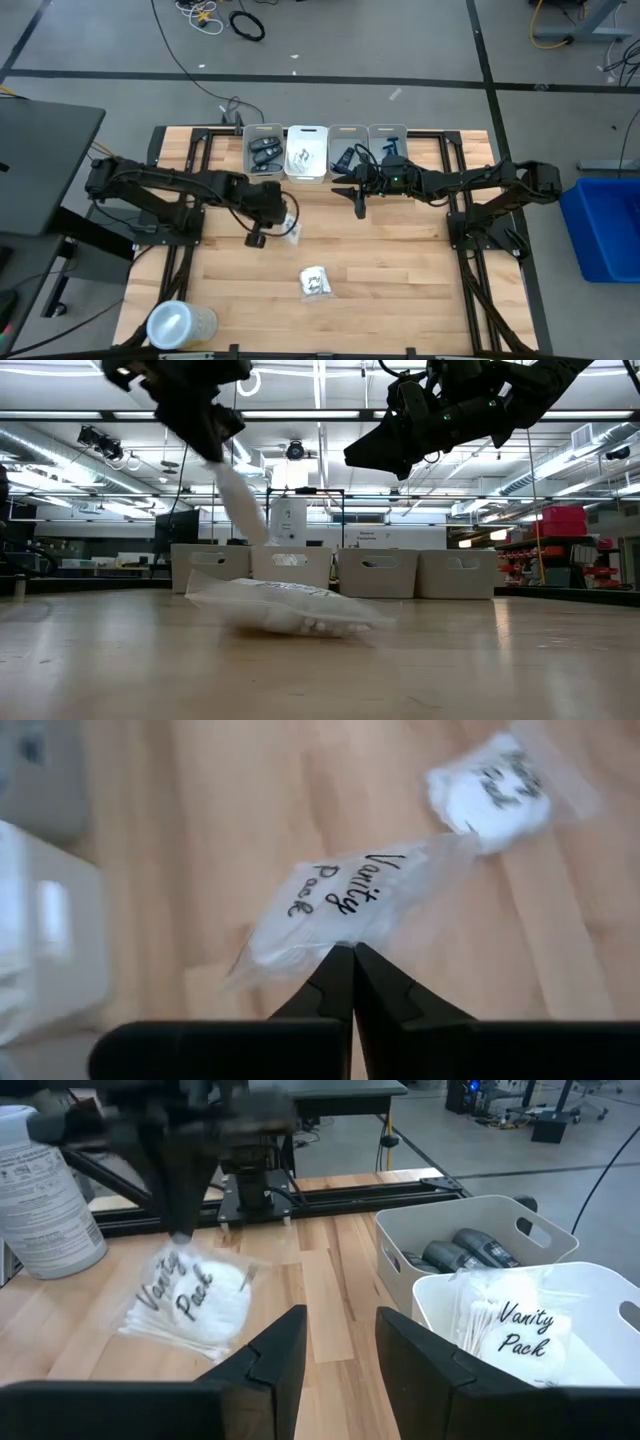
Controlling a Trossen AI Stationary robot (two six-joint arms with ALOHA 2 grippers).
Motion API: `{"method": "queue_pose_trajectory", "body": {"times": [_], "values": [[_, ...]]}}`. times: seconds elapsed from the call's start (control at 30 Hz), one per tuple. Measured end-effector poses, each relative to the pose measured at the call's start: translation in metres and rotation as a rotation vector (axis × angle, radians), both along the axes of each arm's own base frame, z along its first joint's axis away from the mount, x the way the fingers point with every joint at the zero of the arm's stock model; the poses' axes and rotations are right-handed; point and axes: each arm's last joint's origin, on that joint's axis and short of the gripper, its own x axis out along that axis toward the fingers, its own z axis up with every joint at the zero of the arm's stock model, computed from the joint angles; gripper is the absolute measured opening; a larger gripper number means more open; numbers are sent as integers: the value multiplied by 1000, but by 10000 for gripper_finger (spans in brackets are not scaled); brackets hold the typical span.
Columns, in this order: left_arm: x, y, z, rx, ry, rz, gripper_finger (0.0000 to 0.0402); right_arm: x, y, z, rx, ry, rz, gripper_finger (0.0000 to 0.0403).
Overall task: Pick & Place Travel size toiletries
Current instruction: Put the white cotton pack into the white bin
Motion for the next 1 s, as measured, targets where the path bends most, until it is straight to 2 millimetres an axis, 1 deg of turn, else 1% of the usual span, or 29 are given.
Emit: {"method": "queue_pose_trajectory", "body": {"times": [0.23, 0.43, 0.57, 0.83, 1.0], "values": [[6, 19, 28, 51, -74, 47, 5, 0, 0, 0, -3, 0, 1, 130], [7, 36, 43, 77, -111, 95, 5, 0, 0, 0, -3, 0, 1, 127], [7, 46, 52, 134, -135, 126, 3, 0, 0, 0, -3, 0, 1, 126], [6, 66, 63, 183, -163, 182, 3, 0, 0, 0, -3, 0, 1, 125], [3, 78, 65, 210, -161, 196, 3, 0, 0, 0, -2, 0, 1, 126]]}}
